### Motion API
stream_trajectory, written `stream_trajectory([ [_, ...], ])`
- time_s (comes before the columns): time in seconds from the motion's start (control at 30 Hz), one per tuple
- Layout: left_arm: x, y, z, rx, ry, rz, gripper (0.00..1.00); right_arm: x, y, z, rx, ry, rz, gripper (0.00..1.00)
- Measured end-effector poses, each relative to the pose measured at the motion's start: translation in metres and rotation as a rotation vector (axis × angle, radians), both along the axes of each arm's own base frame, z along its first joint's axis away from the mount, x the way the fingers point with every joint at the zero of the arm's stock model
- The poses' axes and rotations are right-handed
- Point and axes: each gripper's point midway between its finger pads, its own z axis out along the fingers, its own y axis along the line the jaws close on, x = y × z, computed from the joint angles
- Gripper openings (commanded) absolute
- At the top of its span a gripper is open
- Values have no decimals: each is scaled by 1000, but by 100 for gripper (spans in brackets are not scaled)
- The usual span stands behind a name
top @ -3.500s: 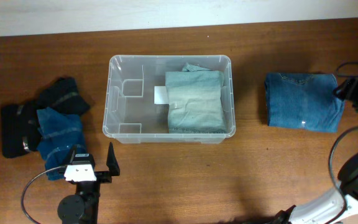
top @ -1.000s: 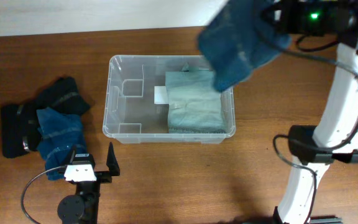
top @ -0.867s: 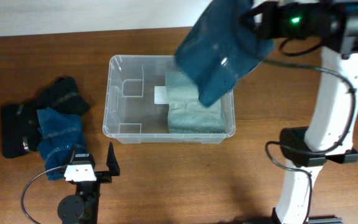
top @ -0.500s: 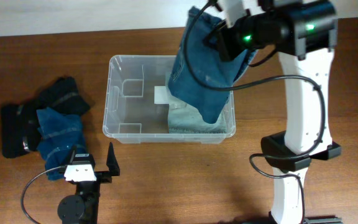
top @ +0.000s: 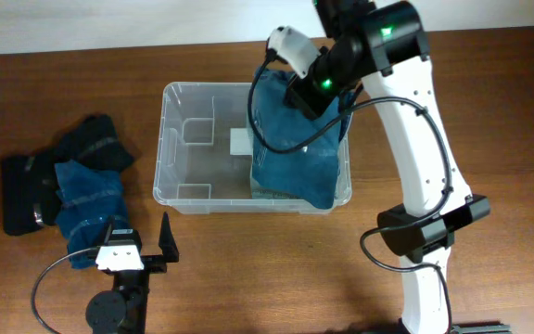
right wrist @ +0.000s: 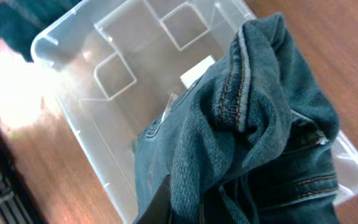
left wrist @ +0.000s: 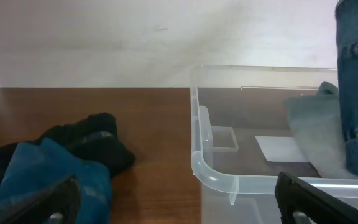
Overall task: Pack container
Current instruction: 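Lift the medium blue jeans and lower them into the box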
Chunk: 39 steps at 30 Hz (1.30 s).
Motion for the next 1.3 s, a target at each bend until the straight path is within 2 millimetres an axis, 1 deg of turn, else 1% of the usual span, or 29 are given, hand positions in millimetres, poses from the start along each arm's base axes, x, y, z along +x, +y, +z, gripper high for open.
stream_trajectory([
  [0.1,0,0,0,0,0,0,99,-7,9,-8,-14,21,37,4],
  [0.17,0,0,0,0,0,0,100,-9,11,-14,-23,33,55,4],
  [0.23,0,0,0,0,0,0,99,-12,12,-23,-37,58,70,4],
  [0.27,0,0,0,0,0,0,100,-12,12,-26,-42,65,75,22],
  [0.33,0,0,0,0,0,0,99,-13,10,-33,-62,82,78,97],
  [0.37,0,0,0,0,0,0,100,-13,9,-34,-67,84,77,99],
  [0.57,0,0,0,0,0,0,99,-7,-4,-39,-115,74,49,99],
  [0.8,0,0,0,0,0,0,99,13,-17,-35,-92,39,-31,99],
  [0.83,0,0,0,0,0,0,99,16,-19,-34,-85,40,-57,96],
  [0.87,0,0,0,0,0,0,99,17,-19,-33,-79,43,-77,88],
  [0.93,0,0,0,0,0,0,100,20,-23,-32,-69,58,-127,76],
  [0.97,0,0,0,0,0,0,99,21,-26,-32,-69,66,-152,75],
  [1.03,0,0,0,0,0,0,99,23,-33,-34,-79,84,-209,76],
  [1.13,0,0,0,0,0,0,99,26,-50,-38,-128,100,-310,77],
  [1.23,0,0,0,0,0,0,99,27,-64,-41,-184,104,-378,84],
  [1.3,0,0,0,0,0,0,99,26,-71,-43,-217,105,-403,86],
])
